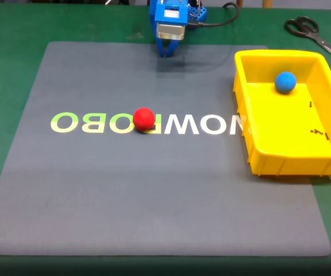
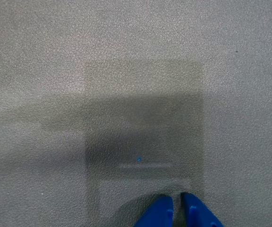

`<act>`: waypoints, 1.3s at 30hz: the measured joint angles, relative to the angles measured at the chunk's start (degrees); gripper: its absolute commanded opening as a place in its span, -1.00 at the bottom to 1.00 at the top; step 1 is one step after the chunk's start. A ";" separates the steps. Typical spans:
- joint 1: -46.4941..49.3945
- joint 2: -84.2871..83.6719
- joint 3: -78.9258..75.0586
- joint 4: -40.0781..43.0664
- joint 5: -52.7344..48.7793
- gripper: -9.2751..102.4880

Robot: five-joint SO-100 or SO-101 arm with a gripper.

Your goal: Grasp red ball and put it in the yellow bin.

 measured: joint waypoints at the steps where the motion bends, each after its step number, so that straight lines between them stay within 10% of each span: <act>1: 0.00 0.00 0.00 0.00 0.00 -0.83; 24: -0.09 0.00 0.00 -0.88 0.18 -0.76; 31: 1.85 0.00 0.00 -10.37 -1.14 -0.23; 39: 4.57 0.00 -0.09 -24.96 -3.87 -0.22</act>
